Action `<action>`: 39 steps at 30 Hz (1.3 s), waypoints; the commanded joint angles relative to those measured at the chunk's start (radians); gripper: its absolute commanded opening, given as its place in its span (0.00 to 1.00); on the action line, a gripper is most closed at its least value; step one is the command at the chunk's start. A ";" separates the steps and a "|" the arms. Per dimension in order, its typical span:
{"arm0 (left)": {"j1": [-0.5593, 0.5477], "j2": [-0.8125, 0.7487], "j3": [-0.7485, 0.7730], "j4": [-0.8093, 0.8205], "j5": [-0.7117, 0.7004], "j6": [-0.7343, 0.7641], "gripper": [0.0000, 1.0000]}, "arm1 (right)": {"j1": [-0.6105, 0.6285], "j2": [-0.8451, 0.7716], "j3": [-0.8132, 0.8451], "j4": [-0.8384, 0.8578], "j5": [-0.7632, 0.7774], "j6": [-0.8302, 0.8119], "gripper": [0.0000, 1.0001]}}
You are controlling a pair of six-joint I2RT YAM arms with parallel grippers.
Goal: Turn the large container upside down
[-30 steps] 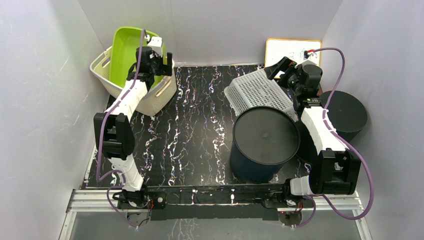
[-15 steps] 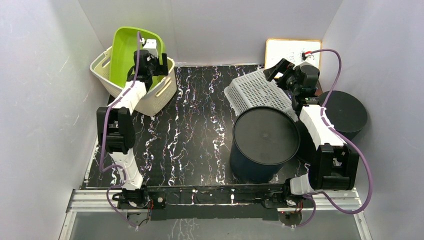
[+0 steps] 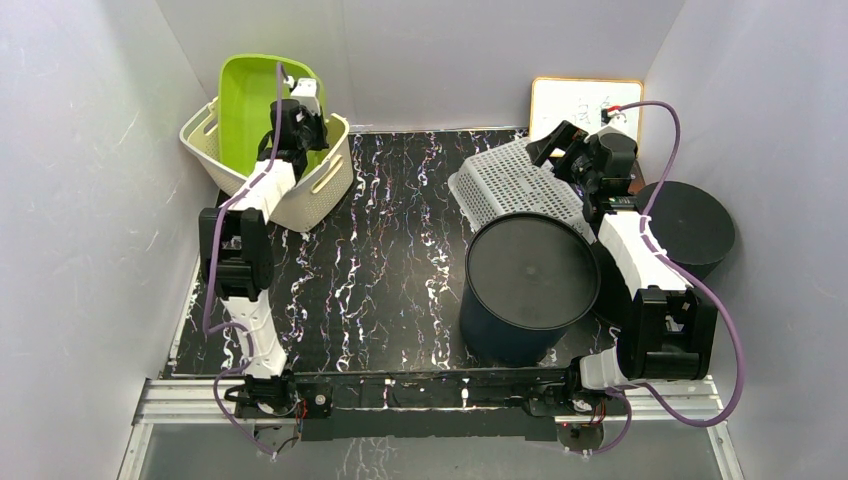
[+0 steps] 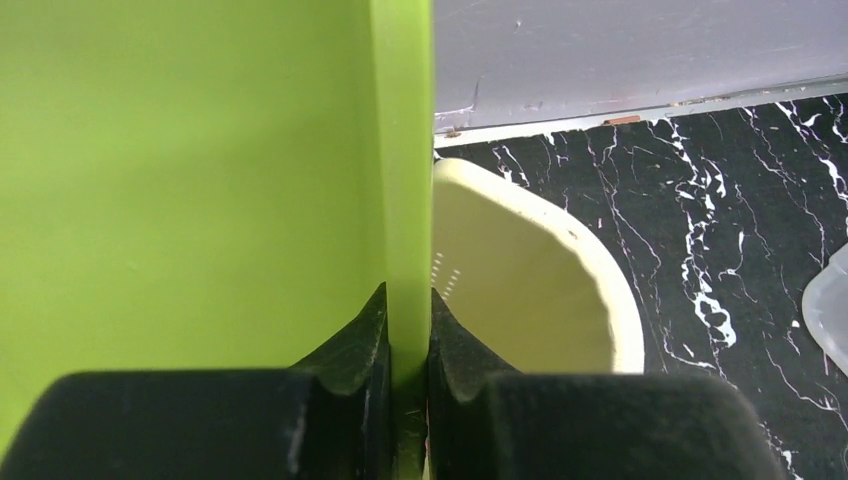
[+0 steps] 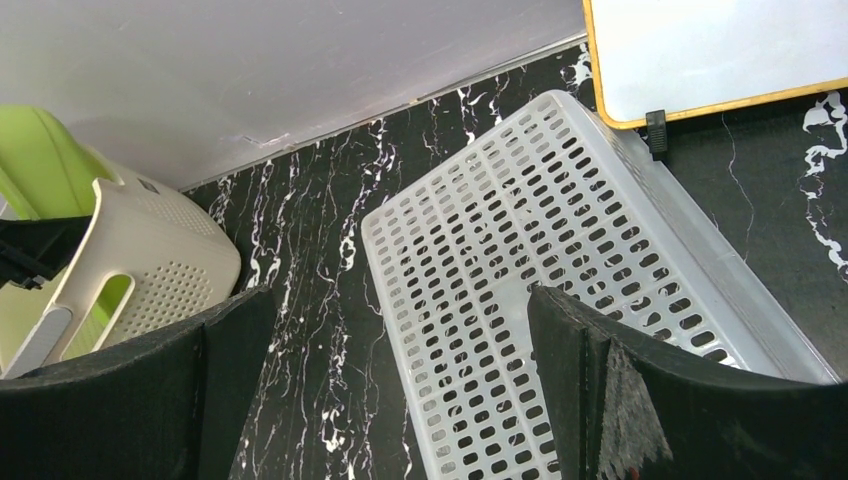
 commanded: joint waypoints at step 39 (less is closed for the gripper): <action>0.004 -0.708 -0.201 0.476 0.861 -1.038 0.00 | -0.005 -0.128 -0.026 0.024 -0.030 -0.003 0.98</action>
